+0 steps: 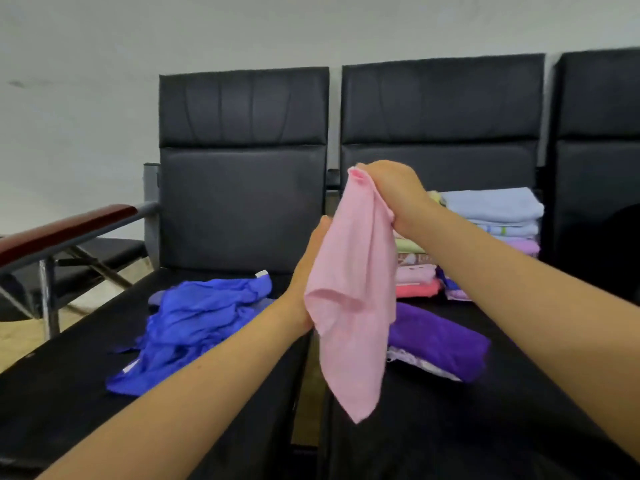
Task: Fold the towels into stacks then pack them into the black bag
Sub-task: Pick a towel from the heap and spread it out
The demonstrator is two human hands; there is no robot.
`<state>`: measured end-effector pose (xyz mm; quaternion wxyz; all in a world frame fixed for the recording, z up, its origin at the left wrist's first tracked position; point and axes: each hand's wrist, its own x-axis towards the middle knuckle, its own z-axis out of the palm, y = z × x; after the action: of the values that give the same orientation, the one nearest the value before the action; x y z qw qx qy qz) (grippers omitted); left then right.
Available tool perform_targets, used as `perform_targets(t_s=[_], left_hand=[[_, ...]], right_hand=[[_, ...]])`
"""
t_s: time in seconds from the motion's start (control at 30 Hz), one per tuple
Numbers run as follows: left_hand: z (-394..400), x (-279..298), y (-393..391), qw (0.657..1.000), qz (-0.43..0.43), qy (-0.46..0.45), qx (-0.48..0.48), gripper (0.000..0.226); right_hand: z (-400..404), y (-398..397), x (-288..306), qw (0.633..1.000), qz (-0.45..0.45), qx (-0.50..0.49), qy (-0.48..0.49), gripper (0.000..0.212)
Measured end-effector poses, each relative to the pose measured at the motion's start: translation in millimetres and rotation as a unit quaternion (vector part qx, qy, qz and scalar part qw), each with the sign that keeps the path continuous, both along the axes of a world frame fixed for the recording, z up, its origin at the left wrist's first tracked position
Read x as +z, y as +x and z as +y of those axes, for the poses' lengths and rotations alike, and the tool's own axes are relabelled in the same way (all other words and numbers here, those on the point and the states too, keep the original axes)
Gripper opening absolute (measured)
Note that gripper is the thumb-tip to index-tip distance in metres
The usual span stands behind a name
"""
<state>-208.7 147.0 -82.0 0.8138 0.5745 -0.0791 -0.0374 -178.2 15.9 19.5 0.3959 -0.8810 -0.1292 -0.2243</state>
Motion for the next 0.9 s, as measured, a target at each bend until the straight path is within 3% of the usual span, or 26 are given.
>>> perform_targets(t_s=[0.1,0.13,0.17,0.2,0.27,0.3,0.4,0.47,0.53,0.57,0.6,0.63,0.67,0.77,0.83,0.9], left_hand=[[-51,-8,-22,0.997,0.027,0.016,-0.073,0.052],[-60,-15,-26,0.994,0.043,0.03,-0.093,0.049],[-67,-26,-25,0.992,0.057,0.043,-0.103,0.045],[-72,-35,-27,0.99,0.072,0.055,-0.107,0.039],[-82,-52,-30,0.984,0.097,0.085,-0.123,0.025],[-89,-60,-30,0.981,0.106,0.101,-0.13,0.022],[-109,-67,-31,0.971,0.137,0.143,-0.136,0.017],[-113,-71,-28,0.962,0.139,0.177,-0.156,0.022],[-113,-76,-25,0.945,0.11,0.264,-0.155,0.026],[-112,-82,-22,0.937,0.093,0.297,-0.157,0.027],[-110,-88,-19,0.932,0.085,0.313,-0.162,0.029],[-110,-94,-17,0.928,0.083,0.321,-0.168,0.031],[-111,-101,-15,0.925,0.078,0.329,-0.173,0.029],[-123,-117,-10,0.892,0.025,0.419,-0.165,0.011],[-130,-129,-6,0.83,-0.084,0.541,-0.109,0.012],[-134,-135,-7,0.751,-0.225,0.618,-0.055,0.02]], right_hand=[[-57,-6,-27,0.986,-0.018,-0.074,-0.151,0.031],[-74,-6,-39,0.987,0.004,-0.084,-0.135,0.03],[-88,-7,-51,0.991,0.056,-0.08,-0.091,0.029],[-103,-9,-67,0.992,0.107,-0.042,0.042,0.029],[-134,-11,-101,0.93,0.207,0.006,0.305,0.031],[-146,-14,-117,0.895,0.245,0.024,0.373,0.03],[-173,-27,-146,0.859,0.309,0.036,0.406,0.011],[-192,-35,-152,0.844,0.317,0.05,0.43,0.01],[-207,-46,-156,0.883,0.331,0.021,0.331,0.018],[-213,-51,-159,0.92,0.352,-0.01,0.172,0.025],[-218,-55,-164,0.931,0.363,-0.046,-0.006,0.033],[-221,-59,-170,0.915,0.368,-0.064,-0.154,0.04],[-224,-64,-175,0.894,0.372,-0.066,-0.24,0.044],[-238,-73,-193,0.897,0.393,-0.067,-0.192,0.031],[-246,-75,-205,0.92,0.352,-0.073,-0.153,0.018],[-247,-76,-212,0.933,0.315,-0.061,-0.161,0.022]])
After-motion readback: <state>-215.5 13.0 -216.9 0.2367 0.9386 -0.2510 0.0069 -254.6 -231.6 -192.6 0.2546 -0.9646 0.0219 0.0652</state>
